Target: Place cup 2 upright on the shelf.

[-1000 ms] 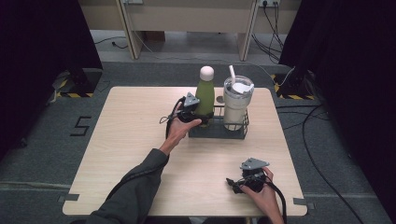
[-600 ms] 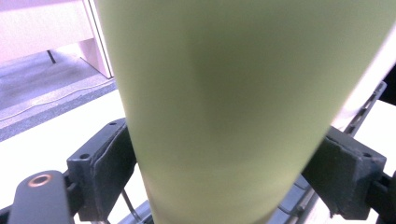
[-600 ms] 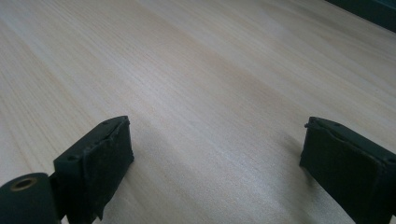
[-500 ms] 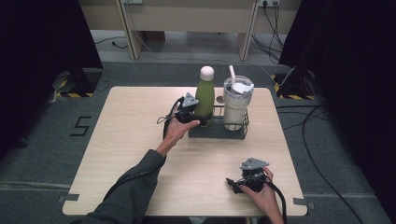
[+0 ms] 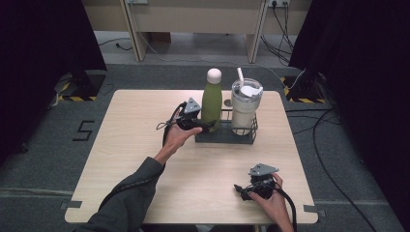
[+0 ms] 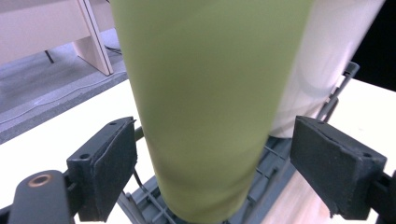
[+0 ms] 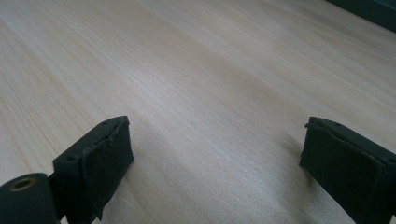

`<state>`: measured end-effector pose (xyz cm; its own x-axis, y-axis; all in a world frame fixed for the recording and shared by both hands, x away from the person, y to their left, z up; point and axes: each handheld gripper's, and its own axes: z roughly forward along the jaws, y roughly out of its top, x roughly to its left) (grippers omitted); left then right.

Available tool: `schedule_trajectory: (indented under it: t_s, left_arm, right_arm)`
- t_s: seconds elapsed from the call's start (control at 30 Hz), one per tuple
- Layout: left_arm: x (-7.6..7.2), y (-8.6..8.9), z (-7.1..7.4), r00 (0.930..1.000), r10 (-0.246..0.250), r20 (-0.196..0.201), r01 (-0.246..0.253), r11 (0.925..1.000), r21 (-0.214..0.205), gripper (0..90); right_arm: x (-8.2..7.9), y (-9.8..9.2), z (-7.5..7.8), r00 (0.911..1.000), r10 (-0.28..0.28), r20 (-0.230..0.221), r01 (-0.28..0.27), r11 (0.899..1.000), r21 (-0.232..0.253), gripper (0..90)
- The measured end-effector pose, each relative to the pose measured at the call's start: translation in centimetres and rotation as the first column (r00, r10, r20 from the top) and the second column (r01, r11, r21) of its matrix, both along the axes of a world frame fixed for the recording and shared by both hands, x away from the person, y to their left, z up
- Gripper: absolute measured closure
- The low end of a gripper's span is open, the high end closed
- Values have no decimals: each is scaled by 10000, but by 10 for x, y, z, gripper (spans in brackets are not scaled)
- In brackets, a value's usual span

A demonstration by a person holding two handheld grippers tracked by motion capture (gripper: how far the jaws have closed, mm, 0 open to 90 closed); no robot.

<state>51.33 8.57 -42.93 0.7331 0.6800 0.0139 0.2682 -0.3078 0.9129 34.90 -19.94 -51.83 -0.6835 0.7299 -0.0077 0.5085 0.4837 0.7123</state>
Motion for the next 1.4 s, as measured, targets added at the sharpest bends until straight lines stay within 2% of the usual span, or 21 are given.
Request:
schedule_trajectory:
  t_s: [0.1, 0.27, 0.43, 0.6, 0.77, 0.97, 1.3, 1.4]
  left_arm:
    - [-3, 2, 2, 10000, -39, 14, 39, 10000, 22, 146]
    - [-12, 9, 6, 9998, -121, -185, 118, 9997, -192, 146]
    - [-18, 13, 9, 9999, -83, -135, 81, 9999, -142, 146]
    - [-23, 18, 11, 9995, -78, -302, 68, 9994, -337, 146]
    - [-30, 25, 13, 9996, -134, -267, 124, 9993, -349, 147]
    - [-46, 40, 14, 9996, -174, -244, 165, 9992, -358, 147]
    - [-67, 57, 16, 9994, -291, -211, 287, 9993, -227, 147]
    - [-78, 67, 13, 9993, -301, -204, 294, 9991, -319, 147]
  right_arm:
    - [0, 0, 0, 10000, -5, -15, 5, 10000, 9, 90]
    - [0, 0, 0, 10000, -8, -17, 9, 10000, 11, 90]
    - [0, 0, 0, 10000, -6, -15, 6, 10000, 7, 90]
    - [0, 0, 0, 10000, -4, -10, 4, 10000, 5, 90]
    - [0, 0, 0, 10000, -4, -9, 4, 10000, 3, 90]
    - [0, 0, 0, 10000, 0, -9, 0, 10000, -4, 90]
    - [0, 0, 0, 10000, 4, -8, -4, 10000, -13, 90]
    - [0, 0, 0, 10000, 7, -3, -7, 10000, -16, 90]
